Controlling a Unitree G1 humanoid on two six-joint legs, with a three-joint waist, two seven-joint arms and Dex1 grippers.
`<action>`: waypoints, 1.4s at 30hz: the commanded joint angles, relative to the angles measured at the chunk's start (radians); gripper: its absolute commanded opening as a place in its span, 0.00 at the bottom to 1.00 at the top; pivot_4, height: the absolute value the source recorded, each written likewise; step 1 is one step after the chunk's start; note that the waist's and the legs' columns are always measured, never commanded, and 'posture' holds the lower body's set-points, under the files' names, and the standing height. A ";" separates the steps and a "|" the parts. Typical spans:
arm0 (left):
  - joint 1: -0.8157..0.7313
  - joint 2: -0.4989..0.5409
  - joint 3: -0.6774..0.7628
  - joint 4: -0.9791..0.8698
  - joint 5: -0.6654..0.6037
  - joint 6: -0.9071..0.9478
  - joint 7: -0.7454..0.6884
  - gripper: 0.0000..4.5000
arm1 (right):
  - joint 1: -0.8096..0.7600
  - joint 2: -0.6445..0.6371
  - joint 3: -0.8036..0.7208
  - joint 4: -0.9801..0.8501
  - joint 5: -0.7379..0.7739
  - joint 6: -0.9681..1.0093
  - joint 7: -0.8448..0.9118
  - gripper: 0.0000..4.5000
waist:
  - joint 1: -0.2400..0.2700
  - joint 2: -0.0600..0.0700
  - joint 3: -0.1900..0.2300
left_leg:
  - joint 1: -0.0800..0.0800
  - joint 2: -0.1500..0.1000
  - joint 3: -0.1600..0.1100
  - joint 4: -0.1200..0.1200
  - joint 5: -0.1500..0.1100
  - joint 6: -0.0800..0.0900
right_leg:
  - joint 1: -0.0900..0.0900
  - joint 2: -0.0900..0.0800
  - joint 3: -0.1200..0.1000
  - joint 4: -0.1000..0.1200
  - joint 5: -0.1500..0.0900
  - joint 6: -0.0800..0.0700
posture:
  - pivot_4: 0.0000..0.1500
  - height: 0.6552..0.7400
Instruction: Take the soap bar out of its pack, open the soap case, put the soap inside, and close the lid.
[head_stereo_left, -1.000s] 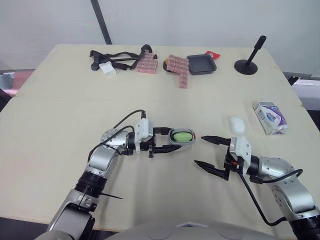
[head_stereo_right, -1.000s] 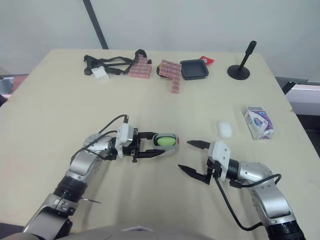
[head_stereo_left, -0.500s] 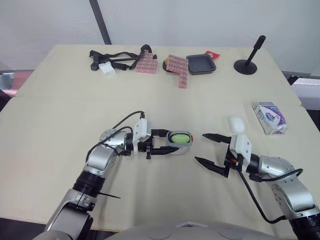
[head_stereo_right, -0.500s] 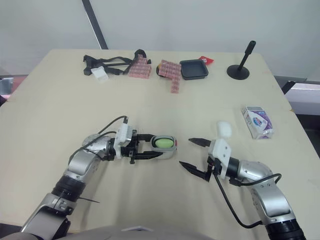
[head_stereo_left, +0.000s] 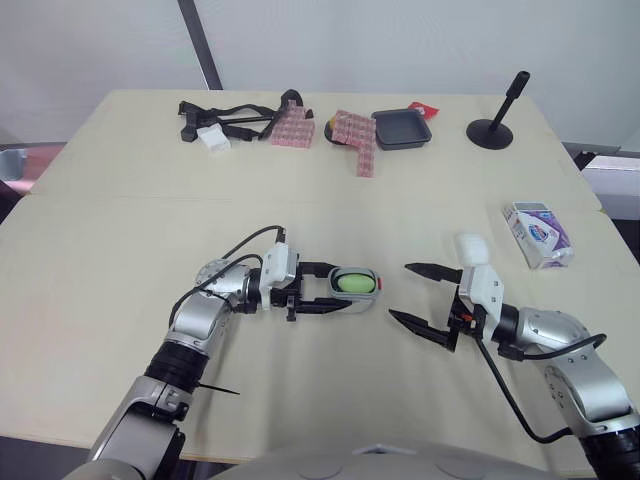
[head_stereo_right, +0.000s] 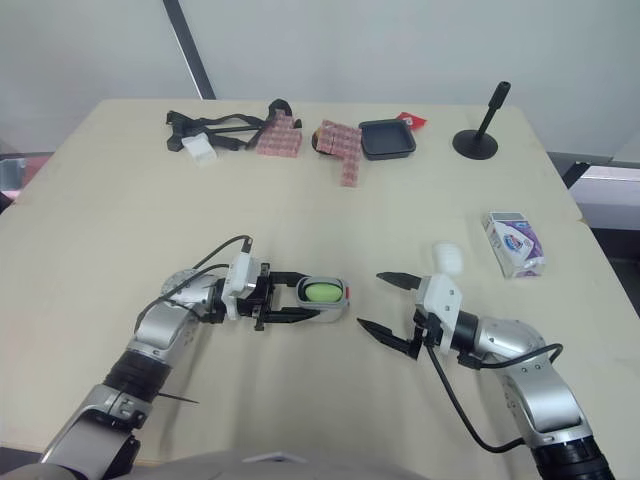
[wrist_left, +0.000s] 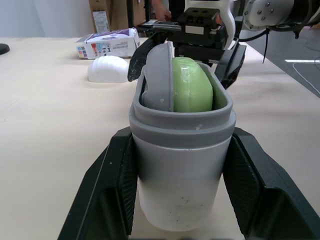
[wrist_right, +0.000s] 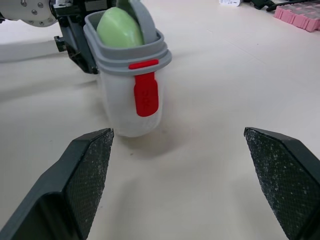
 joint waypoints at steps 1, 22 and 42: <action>-0.006 0.009 0.009 0.021 0.016 -0.018 0.002 0.42 | 0.017 -0.011 -0.027 -0.058 0.025 0.010 -0.011 1.00 | 0.000 0.000 0.000 | 0.000 0.000 0.000 0.000 0.000 0.000 | 0.000 0.000 0.000 0.000 0.000 0.000 | 1.00 1.00; -0.015 0.011 0.009 -0.005 0.014 -0.002 0.025 0.42 | 0.417 0.102 -0.444 -0.235 0.087 0.017 -0.252 1.00 | 0.009 0.000 -0.001 | 0.000 -0.001 0.000 -0.002 0.000 0.000 | 0.001 -0.001 0.000 -0.003 0.000 0.000 | 1.00 1.00; -0.015 0.008 -0.006 -0.031 0.010 0.014 0.013 0.42 | 0.599 0.177 -0.530 -0.172 0.114 0.016 -0.277 1.00 | -0.003 0.001 -0.001 | 0.007 -0.002 0.000 -0.010 -0.001 0.000 | 0.007 -0.002 -0.001 -0.009 -0.001 0.001 | 1.00 1.00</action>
